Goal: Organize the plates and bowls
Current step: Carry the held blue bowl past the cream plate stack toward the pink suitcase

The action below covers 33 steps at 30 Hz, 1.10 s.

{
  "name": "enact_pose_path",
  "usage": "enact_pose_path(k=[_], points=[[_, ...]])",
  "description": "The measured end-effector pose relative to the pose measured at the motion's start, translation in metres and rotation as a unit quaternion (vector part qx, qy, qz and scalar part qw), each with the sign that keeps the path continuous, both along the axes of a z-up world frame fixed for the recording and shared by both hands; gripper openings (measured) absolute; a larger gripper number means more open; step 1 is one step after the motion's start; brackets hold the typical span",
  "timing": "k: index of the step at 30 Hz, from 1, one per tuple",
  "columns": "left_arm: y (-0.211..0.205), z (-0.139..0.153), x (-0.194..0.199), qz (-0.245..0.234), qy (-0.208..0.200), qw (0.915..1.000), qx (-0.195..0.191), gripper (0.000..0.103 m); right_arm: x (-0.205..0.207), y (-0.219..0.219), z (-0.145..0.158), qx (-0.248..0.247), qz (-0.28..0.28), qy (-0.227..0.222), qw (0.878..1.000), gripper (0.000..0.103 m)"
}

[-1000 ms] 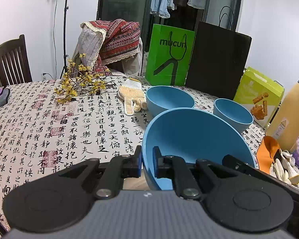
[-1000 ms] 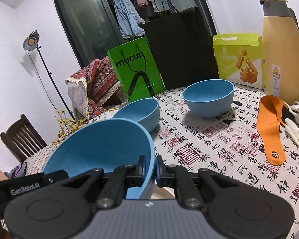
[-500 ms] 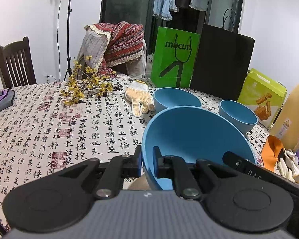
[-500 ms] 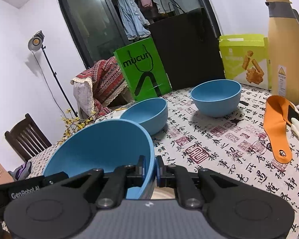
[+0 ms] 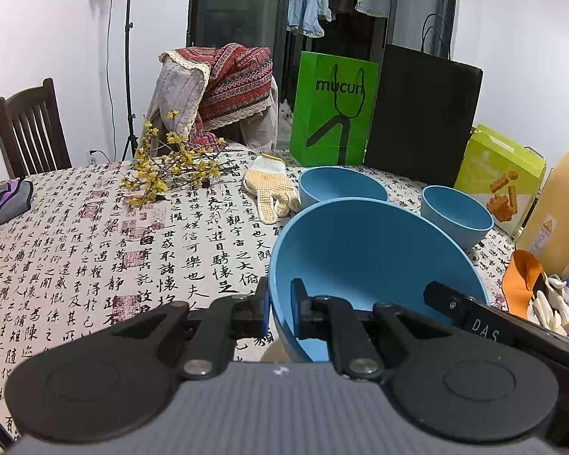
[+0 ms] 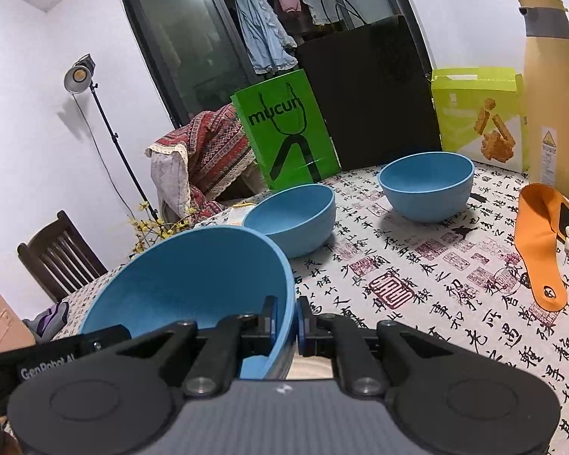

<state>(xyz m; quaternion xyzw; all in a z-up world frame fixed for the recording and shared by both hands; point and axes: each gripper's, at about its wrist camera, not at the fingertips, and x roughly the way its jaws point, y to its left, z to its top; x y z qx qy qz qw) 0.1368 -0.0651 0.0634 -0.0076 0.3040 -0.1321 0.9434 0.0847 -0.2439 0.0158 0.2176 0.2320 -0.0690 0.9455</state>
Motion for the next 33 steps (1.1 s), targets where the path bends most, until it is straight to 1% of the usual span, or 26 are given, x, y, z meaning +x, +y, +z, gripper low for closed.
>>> enact_pose_path(k=[8,16,33], points=[[0.011,0.001,-0.006,0.008,-0.005,0.9999,-0.011,0.011,-0.003,0.006,0.002,0.001,0.009,-0.008,1.0,0.01],[0.026,0.0,-0.009,0.021,-0.002,0.9995,-0.021,0.011,-0.002,0.016,0.001,-0.001,0.023,-0.01,1.0,0.01],[0.067,-0.002,-0.016,0.052,-0.002,0.9981,-0.033,0.011,0.0,0.053,-0.002,0.003,0.055,-0.012,0.998,0.01]])
